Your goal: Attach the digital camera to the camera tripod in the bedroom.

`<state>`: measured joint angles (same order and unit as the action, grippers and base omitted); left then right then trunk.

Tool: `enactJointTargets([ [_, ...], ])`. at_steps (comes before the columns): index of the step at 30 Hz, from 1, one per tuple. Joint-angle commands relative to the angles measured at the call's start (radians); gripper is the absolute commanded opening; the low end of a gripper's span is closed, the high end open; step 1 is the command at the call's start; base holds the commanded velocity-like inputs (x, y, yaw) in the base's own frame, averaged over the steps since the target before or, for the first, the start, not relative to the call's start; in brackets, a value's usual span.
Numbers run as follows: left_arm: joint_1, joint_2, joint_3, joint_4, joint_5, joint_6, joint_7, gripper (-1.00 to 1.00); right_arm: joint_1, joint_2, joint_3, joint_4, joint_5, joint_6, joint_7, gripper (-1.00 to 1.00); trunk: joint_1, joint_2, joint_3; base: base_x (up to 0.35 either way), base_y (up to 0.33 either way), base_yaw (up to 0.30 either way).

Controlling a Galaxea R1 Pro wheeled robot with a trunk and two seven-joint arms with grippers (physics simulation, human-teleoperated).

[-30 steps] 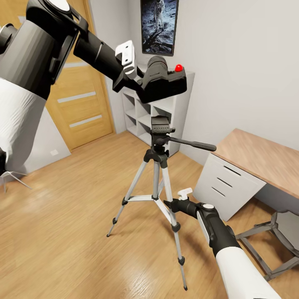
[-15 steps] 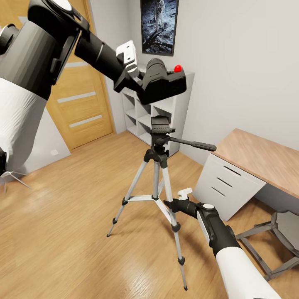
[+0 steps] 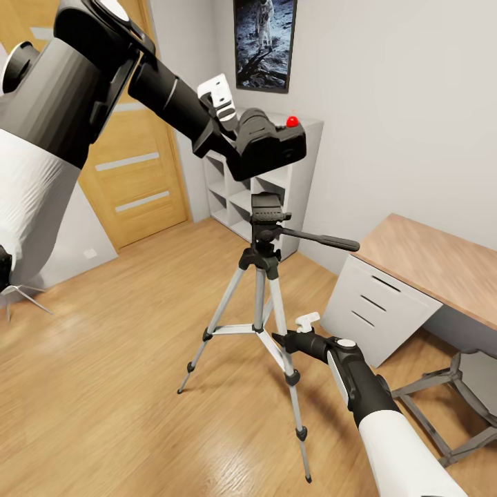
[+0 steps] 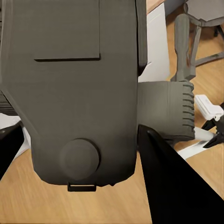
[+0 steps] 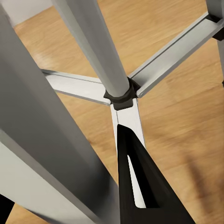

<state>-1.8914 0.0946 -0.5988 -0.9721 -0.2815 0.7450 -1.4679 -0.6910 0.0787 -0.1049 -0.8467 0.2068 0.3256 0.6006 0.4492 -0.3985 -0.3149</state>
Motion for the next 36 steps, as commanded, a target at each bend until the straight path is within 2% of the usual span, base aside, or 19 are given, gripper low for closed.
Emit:
enactJointTargets([
  [1,-0.002,0.001,-0.004,-0.002,-0.007,0.011,-0.008,-1.0,-0.001,0.001,-0.007,0.027,0.063,0.01,0.005,-1.0,0.001,-0.002,-0.002,0.0,0.0,0.0],
  [4,-0.002,0.001,-0.03,-0.009,-0.006,0.03,-0.009,-1.0,-0.001,0.001,-0.007,0.027,0.063,0.01,0.005,-1.0,0.001,-0.002,-0.002,0.0,0.0,0.0],
  [8,-0.002,0.004,-0.086,-0.043,0.001,0.048,-0.009,-1.0,-0.001,0.001,-0.007,0.027,0.063,0.01,0.005,-1.0,0.001,-0.002,-0.002,0.0,0.0,0.0],
  [12,-0.002,0.008,-0.107,-0.069,0.003,0.064,-0.026,-1.0,-0.001,0.001,-0.007,0.027,0.062,0.01,0.005,-1.0,0.001,-0.002,-0.002,0.0,0.0,0.0],
  [19,-0.002,0.024,-0.114,-0.104,0.001,0.07,-0.071,-1.0,-0.001,0.002,-0.007,0.027,0.062,0.01,0.005,-1.0,0.001,-0.002,-0.002,0.0,0.0,0.0],
  [36,-0.002,0.041,-0.116,-0.133,-0.003,0.092,-0.08,-1.0,-0.001,0.002,-0.007,0.028,0.063,0.011,0.004,-1.0,0.001,-0.002,-0.002,0.0,0.0,0.0],
])
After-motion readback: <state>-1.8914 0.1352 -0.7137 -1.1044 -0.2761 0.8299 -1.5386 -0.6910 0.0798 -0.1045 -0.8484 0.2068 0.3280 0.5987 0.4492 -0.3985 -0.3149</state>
